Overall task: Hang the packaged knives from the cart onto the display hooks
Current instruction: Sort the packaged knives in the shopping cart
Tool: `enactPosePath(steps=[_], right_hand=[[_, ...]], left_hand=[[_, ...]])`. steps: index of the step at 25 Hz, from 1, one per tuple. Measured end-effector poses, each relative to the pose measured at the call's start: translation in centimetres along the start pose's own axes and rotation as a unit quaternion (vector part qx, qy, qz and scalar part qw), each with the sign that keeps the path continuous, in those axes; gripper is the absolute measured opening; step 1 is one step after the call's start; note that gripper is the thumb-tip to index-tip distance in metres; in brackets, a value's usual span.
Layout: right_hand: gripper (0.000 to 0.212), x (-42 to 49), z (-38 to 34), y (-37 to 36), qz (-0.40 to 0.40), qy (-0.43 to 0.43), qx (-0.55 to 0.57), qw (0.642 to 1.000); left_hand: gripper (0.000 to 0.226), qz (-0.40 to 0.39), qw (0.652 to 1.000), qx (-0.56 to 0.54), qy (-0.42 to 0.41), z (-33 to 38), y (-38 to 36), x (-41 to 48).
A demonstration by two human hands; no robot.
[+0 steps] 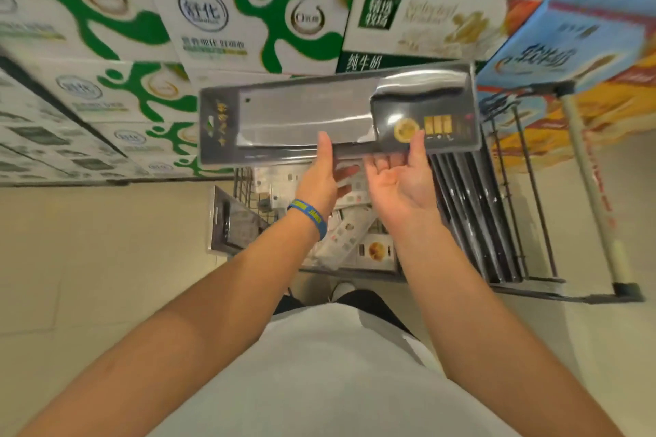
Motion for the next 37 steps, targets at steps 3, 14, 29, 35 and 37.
enactPosePath(steps=[3,14,29,35,37], right_hand=[[0.04,-0.7,-0.7,-0.6,-0.01,-0.016,-0.007,1.0],[0.047,-8.3,-11.4,-5.6,-0.347,0.024,-0.618,0.706],[0.043,-4.5,-15.0,-13.3,-0.269,0.308,-0.489,0.77],[0.028,-4.0,-18.0,-12.7,-0.281,0.305,-0.453,0.789],[0.023,-3.9,-19.4,-12.0,-0.271,0.316,-0.463,0.783]], left_hand=[[0.048,0.024,0.997,-0.033,-0.06,3.6,0.0,-0.7],[0.022,-0.039,0.975,-0.101,-0.192,12.6,-2.7,-4.5],[0.041,0.044,0.941,0.046,-0.331,19.2,-9.3,-11.5],[0.054,0.023,0.939,0.058,-0.337,18.8,-12.9,-12.0],[0.032,-0.002,0.941,0.064,-0.334,18.3,-14.4,-11.7]])
Point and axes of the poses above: each hand's wrist, its own x-axis towards the middle knuckle, its own y-axis out of the back of the hand, z = x × y, the point moved 8 cm from there along x, towards the middle knuckle, and after that the axes turned 8 degrees about y, right-handed, at the moved point
